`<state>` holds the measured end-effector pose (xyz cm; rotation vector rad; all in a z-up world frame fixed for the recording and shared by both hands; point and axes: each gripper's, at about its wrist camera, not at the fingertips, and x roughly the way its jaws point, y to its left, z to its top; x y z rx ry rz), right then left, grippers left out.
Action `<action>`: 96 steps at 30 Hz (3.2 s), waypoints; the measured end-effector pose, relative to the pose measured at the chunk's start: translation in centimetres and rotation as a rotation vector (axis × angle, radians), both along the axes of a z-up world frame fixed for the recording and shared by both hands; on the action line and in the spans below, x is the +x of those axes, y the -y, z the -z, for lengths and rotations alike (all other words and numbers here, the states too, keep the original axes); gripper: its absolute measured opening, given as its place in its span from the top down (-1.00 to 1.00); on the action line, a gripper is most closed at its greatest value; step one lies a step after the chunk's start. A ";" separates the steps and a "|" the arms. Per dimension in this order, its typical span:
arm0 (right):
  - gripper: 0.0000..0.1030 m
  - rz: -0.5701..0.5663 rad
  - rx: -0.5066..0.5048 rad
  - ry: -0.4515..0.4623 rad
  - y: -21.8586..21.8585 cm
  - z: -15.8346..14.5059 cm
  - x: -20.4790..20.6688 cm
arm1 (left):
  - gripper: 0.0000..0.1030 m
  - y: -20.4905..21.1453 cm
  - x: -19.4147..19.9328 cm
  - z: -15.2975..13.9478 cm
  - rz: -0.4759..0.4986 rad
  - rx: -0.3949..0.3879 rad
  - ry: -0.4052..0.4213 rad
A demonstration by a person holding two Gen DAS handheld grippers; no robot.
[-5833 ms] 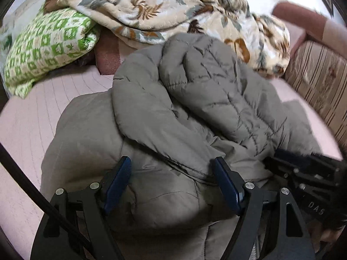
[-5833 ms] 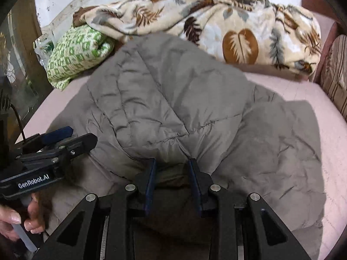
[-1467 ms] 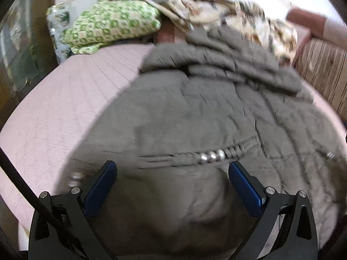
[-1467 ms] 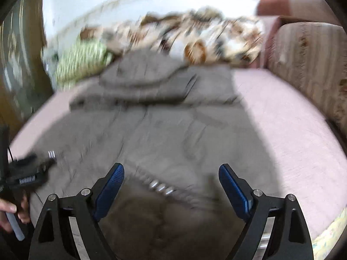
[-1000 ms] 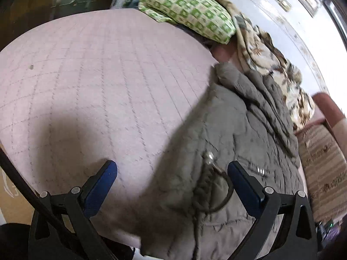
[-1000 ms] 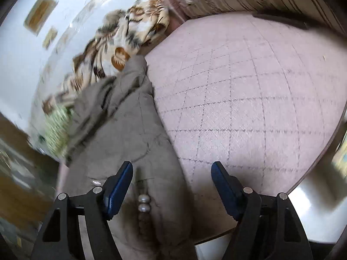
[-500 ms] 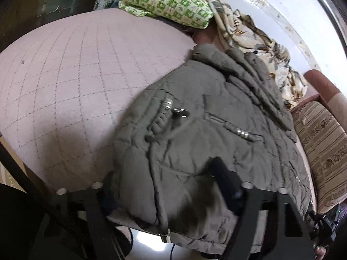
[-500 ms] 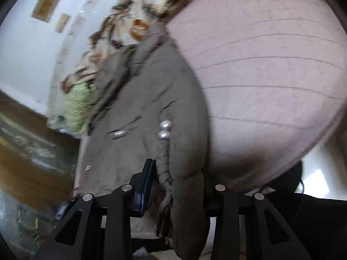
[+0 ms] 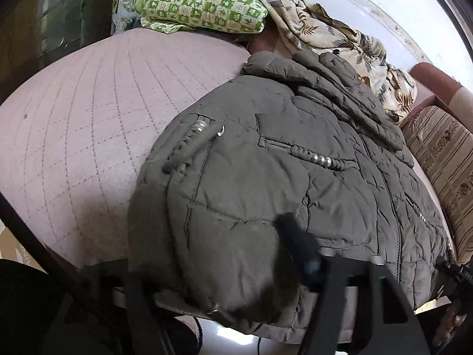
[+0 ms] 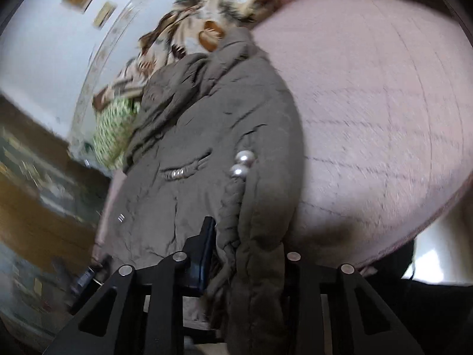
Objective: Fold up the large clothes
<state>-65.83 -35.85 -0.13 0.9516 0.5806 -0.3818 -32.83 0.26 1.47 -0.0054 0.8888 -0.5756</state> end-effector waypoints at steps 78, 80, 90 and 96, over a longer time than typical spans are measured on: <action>0.36 -0.021 -0.225 -0.205 -1.8 -0.3 3.6 | 0.07 2.8 -2.1 0.3 0.036 0.214 0.198; 0.36 -0.022 -0.232 -0.210 -1.9 -0.3 3.7 | 0.07 2.8 -2.1 0.3 0.036 0.215 0.199; 0.47 -0.022 -0.267 -0.213 -2.1 -0.6 3.6 | 0.14 2.9 -2.4 0.3 0.045 0.222 0.214; 0.55 -0.012 -0.281 -0.193 -2.3 -1.0 3.4 | 0.26 3.2 -2.9 0.0 0.060 0.237 0.248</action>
